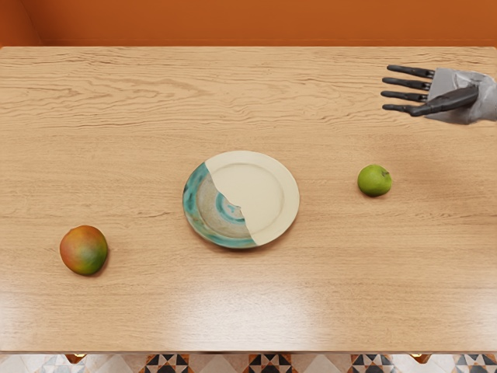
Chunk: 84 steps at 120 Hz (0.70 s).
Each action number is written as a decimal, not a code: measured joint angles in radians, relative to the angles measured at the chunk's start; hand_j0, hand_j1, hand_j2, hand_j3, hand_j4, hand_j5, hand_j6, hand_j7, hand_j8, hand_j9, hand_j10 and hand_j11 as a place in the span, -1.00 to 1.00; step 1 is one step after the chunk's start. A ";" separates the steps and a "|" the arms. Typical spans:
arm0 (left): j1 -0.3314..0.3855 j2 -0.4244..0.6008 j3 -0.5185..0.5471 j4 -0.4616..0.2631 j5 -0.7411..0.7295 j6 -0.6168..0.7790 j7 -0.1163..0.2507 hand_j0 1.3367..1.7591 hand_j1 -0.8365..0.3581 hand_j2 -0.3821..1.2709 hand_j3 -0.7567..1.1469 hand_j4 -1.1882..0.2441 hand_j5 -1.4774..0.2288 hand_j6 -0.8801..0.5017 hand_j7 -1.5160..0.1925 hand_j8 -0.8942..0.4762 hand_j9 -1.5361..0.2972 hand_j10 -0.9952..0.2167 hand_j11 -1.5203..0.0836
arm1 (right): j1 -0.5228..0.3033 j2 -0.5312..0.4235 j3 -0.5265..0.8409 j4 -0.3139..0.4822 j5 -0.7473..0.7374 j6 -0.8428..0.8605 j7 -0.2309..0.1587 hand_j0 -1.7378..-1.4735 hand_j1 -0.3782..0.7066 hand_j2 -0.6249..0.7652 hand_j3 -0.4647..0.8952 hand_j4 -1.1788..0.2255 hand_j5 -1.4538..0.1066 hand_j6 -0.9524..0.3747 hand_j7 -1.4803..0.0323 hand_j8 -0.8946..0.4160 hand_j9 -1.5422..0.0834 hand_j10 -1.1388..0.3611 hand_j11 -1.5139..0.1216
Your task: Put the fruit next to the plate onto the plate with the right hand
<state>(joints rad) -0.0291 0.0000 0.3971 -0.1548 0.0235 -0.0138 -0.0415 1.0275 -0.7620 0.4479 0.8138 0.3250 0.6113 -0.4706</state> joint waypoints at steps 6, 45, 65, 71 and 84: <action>0.000 0.000 0.000 0.000 0.000 0.000 0.000 0.52 0.52 -0.48 -0.21 0.33 0.38 -0.06 0.42 -0.04 0.34 0.26 0.52 | 0.005 0.002 0.000 0.005 -0.005 0.000 -0.001 -0.40 -0.87 -0.11 -0.32 0.63 0.81 0.39 0.90 0.32 0.84 0.48 0.80; 0.000 0.000 0.000 0.000 0.000 0.000 0.000 0.52 0.52 -0.48 -0.21 0.33 0.38 -0.06 0.42 -0.04 0.34 0.26 0.52 | 0.014 -0.084 0.076 0.107 -0.304 0.000 0.155 -0.40 -0.87 -0.11 -0.32 0.63 0.81 0.39 0.90 0.32 0.84 0.47 0.80; 0.000 0.000 0.000 0.000 0.000 0.000 0.000 0.52 0.52 -0.48 -0.21 0.33 0.38 -0.06 0.42 -0.04 0.34 0.26 0.52 | 0.015 -0.190 0.154 0.369 -0.611 0.000 0.185 -0.40 -0.86 -0.11 -0.32 0.63 0.80 0.38 0.89 0.31 0.84 0.47 0.79; 0.000 0.000 0.000 0.000 0.000 0.000 0.000 0.52 0.52 -0.48 -0.21 0.33 0.38 -0.06 0.42 -0.04 0.34 0.26 0.52 | 0.013 -0.227 0.159 0.466 -0.690 0.000 0.188 -0.40 -0.86 -0.11 -0.32 0.63 0.80 0.38 0.89 0.31 0.84 0.47 0.79; 0.000 0.000 0.000 0.000 0.000 0.000 0.000 0.52 0.52 -0.48 -0.21 0.33 0.38 -0.06 0.42 -0.04 0.34 0.26 0.52 | 0.003 -0.272 0.149 0.640 -0.837 0.000 0.190 -0.40 -0.86 -0.11 -0.32 0.62 0.80 0.38 0.89 0.30 0.84 0.47 0.79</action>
<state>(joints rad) -0.0291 0.0000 0.3971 -0.1547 0.0237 -0.0138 -0.0415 1.0309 -1.0337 0.5969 1.4533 -0.5121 0.6112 -0.2811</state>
